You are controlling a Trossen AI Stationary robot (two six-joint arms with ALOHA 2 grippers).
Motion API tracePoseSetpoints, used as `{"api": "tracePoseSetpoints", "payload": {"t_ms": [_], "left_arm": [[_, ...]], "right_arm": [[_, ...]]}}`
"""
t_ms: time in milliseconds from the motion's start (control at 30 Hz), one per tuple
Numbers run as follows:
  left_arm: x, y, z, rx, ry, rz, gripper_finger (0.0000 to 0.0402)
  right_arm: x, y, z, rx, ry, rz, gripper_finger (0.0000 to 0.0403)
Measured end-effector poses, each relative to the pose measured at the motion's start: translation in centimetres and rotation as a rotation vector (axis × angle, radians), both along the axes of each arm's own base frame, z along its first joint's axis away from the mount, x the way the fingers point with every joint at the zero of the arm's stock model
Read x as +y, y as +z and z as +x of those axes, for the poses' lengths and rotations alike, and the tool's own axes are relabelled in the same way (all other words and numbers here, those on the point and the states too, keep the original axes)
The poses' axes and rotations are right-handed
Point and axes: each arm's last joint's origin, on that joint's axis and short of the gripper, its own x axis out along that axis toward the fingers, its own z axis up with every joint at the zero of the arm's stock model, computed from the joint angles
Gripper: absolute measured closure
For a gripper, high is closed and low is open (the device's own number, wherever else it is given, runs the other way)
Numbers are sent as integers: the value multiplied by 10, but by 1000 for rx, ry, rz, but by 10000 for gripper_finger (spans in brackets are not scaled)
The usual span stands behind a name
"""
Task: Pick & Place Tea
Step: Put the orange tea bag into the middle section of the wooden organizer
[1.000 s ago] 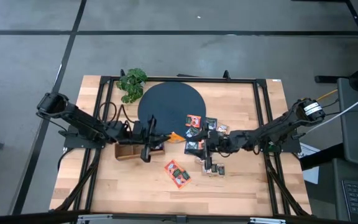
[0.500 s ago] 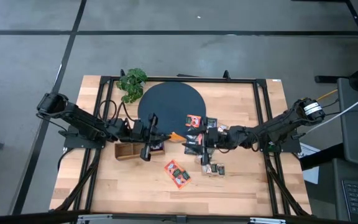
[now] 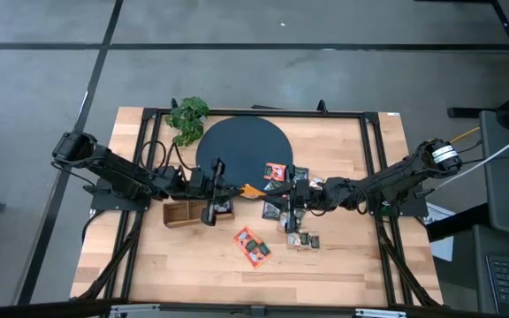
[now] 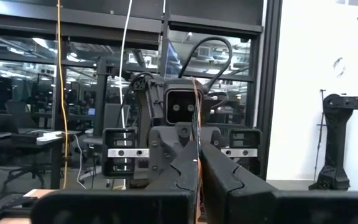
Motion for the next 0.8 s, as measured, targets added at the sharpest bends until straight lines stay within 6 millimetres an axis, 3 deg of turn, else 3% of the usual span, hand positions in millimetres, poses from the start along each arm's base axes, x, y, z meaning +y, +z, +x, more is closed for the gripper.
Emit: {"api": "tracePoseSetpoints", "payload": {"t_ms": [267, 500, 800], "left_arm": [[1, -1, 1, 16, -26, -75, 375], [1, -5, 2, 63, -71, -232, 302], [8, -18, 5, 136, -13, -750, 234]], "right_arm": [[1, -3, 1, 27, 3, -84, 393], [-3, -19, 1, 212, -157, -300, 396], [4, -34, -5, 434, -292, -701, 396]]}}
